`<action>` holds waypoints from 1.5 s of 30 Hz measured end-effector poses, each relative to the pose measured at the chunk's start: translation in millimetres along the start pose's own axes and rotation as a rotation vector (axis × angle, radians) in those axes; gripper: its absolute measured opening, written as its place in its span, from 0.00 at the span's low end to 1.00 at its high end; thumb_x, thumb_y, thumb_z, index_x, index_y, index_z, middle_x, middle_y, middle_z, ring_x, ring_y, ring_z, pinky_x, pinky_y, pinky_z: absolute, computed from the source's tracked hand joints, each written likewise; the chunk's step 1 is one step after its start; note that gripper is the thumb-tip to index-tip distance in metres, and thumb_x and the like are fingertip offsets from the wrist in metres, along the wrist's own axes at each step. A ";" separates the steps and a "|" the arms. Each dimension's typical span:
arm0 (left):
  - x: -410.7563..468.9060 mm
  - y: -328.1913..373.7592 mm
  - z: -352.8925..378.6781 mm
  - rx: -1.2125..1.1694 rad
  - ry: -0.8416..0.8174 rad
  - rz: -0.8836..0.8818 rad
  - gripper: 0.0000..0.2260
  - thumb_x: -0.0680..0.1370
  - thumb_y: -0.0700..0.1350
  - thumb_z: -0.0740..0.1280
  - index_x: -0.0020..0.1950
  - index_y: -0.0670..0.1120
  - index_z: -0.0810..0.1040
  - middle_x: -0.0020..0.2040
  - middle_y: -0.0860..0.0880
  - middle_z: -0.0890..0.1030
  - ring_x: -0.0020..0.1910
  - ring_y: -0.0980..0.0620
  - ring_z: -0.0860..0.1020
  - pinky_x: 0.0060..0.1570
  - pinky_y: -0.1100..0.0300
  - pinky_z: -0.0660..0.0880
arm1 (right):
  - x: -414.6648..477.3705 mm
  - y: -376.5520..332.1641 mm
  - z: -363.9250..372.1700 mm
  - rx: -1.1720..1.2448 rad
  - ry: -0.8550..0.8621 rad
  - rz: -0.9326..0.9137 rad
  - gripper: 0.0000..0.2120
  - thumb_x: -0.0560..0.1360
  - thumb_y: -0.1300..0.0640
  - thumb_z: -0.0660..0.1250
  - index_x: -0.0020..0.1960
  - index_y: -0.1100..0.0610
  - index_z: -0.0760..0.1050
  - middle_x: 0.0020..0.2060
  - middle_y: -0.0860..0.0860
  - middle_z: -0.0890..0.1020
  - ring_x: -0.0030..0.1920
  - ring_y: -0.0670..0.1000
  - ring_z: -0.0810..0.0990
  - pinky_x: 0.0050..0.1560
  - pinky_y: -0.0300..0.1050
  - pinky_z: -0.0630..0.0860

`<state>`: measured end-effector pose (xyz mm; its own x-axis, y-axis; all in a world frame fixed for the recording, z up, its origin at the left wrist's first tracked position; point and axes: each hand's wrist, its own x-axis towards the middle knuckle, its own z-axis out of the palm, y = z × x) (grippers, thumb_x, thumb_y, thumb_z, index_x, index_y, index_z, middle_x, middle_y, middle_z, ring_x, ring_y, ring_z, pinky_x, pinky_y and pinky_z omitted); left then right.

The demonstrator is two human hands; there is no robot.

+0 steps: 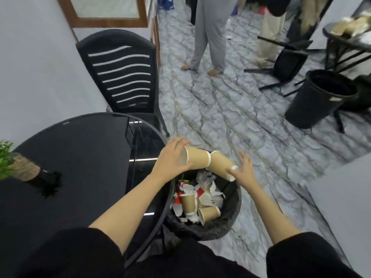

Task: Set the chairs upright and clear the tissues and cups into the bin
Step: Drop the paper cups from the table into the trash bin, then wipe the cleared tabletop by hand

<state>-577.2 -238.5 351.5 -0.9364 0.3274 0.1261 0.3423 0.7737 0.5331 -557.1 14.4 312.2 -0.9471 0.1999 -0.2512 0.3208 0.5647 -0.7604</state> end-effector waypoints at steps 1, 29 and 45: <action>-0.4 1.2 3.0 0.004 -0.023 0.004 0.32 0.71 0.51 0.72 0.72 0.48 0.64 0.74 0.45 0.63 0.74 0.46 0.60 0.72 0.50 0.61 | -0.9 2.7 0.5 -0.009 -0.017 -0.001 0.38 0.72 0.56 0.70 0.74 0.58 0.52 0.75 0.58 0.52 0.75 0.57 0.52 0.71 0.54 0.57; -176.7 -124.9 -61.7 -0.031 0.334 -0.791 0.27 0.75 0.50 0.67 0.72 0.48 0.64 0.74 0.50 0.64 0.73 0.50 0.63 0.71 0.51 0.61 | 18.1 -162.2 177.5 -0.133 -0.628 -0.598 0.29 0.74 0.58 0.67 0.72 0.55 0.60 0.70 0.54 0.64 0.67 0.49 0.64 0.66 0.40 0.59; -227.5 -156.7 -38.0 0.012 0.515 -1.113 0.25 0.77 0.49 0.65 0.73 0.44 0.65 0.75 0.46 0.62 0.77 0.48 0.55 0.75 0.52 0.53 | 2.8 -210.0 281.5 -0.214 -0.949 -0.803 0.29 0.73 0.59 0.68 0.71 0.56 0.61 0.68 0.53 0.65 0.69 0.50 0.65 0.71 0.44 0.61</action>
<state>-420.7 -454.8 271.0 -0.6384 -0.7660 -0.0753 -0.6657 0.5003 0.5537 -630.0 -329.0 302.6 -0.4816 -0.8612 -0.1623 -0.4360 0.3961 -0.8081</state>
